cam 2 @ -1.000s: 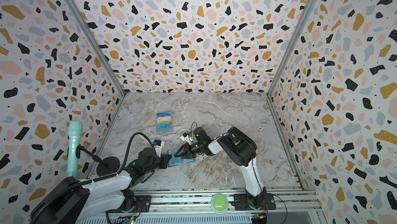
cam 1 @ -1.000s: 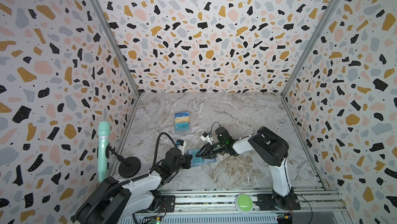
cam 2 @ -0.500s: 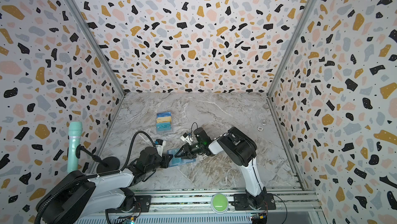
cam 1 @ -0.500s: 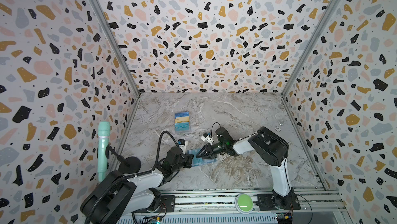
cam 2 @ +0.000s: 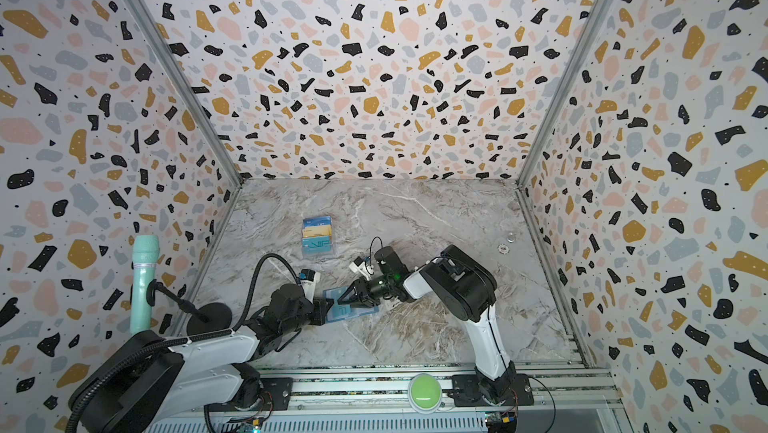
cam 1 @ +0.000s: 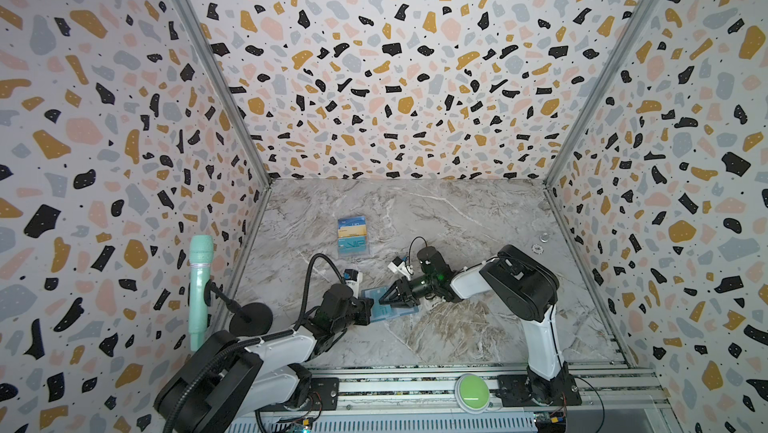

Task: Take the credit cards out of the card holder
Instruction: Take out the credit card from the card slot.

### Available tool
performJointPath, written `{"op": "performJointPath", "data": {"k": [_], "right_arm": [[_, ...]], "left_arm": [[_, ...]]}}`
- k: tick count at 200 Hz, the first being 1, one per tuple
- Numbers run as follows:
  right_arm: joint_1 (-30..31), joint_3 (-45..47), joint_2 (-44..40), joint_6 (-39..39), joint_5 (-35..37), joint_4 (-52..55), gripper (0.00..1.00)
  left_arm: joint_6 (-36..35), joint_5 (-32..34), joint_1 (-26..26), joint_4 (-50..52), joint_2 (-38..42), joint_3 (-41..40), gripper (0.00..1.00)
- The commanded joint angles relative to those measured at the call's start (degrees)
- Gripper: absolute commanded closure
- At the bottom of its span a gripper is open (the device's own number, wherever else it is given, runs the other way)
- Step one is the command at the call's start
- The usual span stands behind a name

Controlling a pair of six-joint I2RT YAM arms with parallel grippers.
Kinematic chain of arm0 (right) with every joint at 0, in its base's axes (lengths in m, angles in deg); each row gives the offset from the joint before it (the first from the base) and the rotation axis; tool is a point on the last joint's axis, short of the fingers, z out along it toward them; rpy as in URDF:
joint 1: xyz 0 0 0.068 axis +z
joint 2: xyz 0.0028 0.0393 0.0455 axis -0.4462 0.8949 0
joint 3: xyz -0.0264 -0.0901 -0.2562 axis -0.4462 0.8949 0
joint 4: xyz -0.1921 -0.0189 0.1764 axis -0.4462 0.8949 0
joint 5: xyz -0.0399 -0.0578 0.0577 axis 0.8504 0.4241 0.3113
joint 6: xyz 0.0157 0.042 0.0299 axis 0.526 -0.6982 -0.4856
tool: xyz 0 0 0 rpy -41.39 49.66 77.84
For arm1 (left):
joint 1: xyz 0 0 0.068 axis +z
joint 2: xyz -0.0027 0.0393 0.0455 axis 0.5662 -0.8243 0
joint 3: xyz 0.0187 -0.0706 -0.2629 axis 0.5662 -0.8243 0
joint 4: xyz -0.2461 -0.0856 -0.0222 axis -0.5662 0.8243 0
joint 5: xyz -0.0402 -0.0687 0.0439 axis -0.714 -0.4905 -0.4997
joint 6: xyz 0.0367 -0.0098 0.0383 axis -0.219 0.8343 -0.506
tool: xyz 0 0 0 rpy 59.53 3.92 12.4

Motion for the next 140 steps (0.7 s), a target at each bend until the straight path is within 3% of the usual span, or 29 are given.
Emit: {"op": "performJointPath", "data": {"k": [1,140], "right_arm": [[-0.1,0.2,-1.3,-0.2,-0.4,-1.0,0.58],[-0.3,-0.2,-2.7,-0.4,-0.4,-1.7,0.64]], "left_arm": [[-1.1,1.4,0.1,0.8,-1.0,0.0,1.0],[0.2,3.9,0.1,4.4,-0.8,-0.3,1.0]]}}
